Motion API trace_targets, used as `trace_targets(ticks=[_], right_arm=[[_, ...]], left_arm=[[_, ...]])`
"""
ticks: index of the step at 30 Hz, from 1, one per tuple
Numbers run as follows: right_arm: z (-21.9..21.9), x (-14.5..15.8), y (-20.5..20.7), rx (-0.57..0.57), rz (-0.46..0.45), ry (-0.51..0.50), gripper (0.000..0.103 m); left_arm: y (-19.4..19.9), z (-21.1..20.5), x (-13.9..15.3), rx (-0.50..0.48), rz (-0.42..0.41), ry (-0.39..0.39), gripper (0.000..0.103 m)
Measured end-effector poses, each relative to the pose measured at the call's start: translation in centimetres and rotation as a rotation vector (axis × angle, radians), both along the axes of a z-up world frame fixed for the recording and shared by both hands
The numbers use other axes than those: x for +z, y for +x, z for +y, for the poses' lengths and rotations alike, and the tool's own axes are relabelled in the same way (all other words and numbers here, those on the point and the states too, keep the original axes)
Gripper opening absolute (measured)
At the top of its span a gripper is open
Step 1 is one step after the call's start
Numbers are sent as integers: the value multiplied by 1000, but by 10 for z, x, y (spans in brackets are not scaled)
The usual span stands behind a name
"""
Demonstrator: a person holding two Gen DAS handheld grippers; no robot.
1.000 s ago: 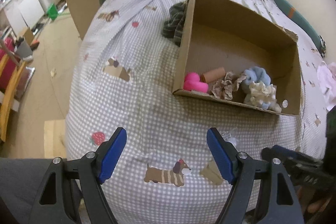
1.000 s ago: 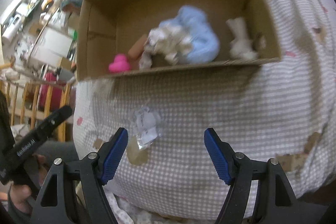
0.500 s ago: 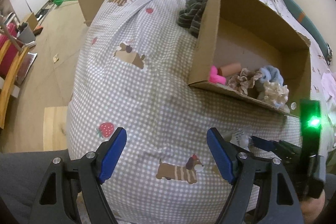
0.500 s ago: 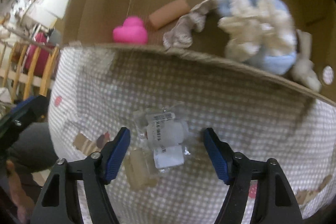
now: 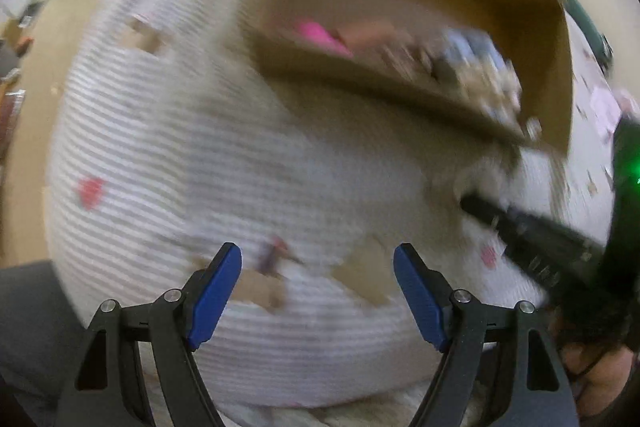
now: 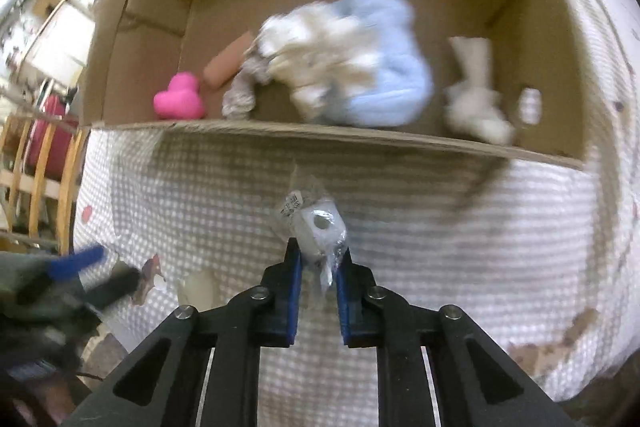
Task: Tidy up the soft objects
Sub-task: 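Grasp the clear curved plastic piece with the left tool while the right tool holds the bag, then lower the plastic piece and bag into the box and open both tools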
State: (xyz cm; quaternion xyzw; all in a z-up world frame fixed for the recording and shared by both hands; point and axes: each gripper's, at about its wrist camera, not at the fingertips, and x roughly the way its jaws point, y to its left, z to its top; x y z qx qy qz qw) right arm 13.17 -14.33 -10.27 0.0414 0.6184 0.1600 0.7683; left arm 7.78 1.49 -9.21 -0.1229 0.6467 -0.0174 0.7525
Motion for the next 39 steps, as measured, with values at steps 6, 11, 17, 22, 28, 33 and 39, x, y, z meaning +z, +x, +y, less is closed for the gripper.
trace_targets(ticks=[6,11,17,22,28,33,39], right_arm=[[-39,18,-15,-60,-29,53,12],[-52,25,-29,-86,-48,72,11],[-48,29,-23,-87,-56,84,9],[-55,35,-25,-70,-68,80,9],[-47,35,-31,-76,-76,88,9],[-44,40,-41,-82,-77,105,9],[-41,79,-41,-57,-153,164,9]], left_arm=[[2,-23,-27,-38,74,-37,55],[14,-21,-32,-32,92,-88,17],[15,-15,-13,-59,27,-76,9],[8,2,-1,-30,-7,-62,9],[-8,30,16,15,-31,-61,9],[-13,48,48,31,-109,-37,9],[0,53,105,39,-244,-19,9]])
